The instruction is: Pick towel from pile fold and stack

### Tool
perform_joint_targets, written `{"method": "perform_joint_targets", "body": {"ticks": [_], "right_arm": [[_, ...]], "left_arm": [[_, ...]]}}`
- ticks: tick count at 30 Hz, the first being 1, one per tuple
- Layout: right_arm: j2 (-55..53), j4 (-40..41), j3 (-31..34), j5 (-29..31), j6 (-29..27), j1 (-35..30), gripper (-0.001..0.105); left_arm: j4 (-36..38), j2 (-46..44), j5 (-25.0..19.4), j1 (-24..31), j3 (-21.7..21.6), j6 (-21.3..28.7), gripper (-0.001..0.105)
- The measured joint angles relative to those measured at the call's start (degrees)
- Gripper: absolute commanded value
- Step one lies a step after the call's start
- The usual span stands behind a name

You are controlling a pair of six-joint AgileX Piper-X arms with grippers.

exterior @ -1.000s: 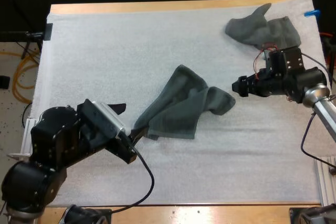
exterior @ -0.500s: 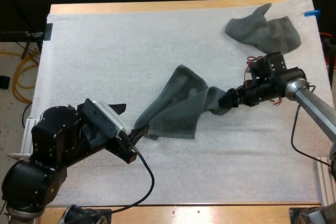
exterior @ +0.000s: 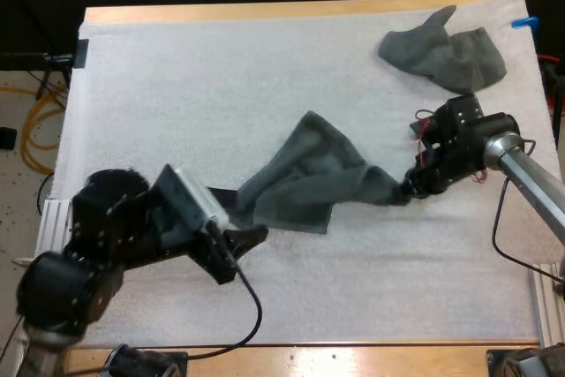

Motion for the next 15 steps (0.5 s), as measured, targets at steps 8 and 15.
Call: {"method": "perform_joint_targets", "body": {"ticks": [8,15], "right_arm": [[-9.6,0.1,6.2,10.4,-4.0,0.0,0.001],[-16.3,-5.6,13.5,22.7,0.8,0.0,0.001]], "left_arm": [[-1.7,9.9,0.1,-12.2,0.0,3.2,0.068],[-9.2,19.6,-9.6,-19.2,0.0,3.8,0.068]]}}
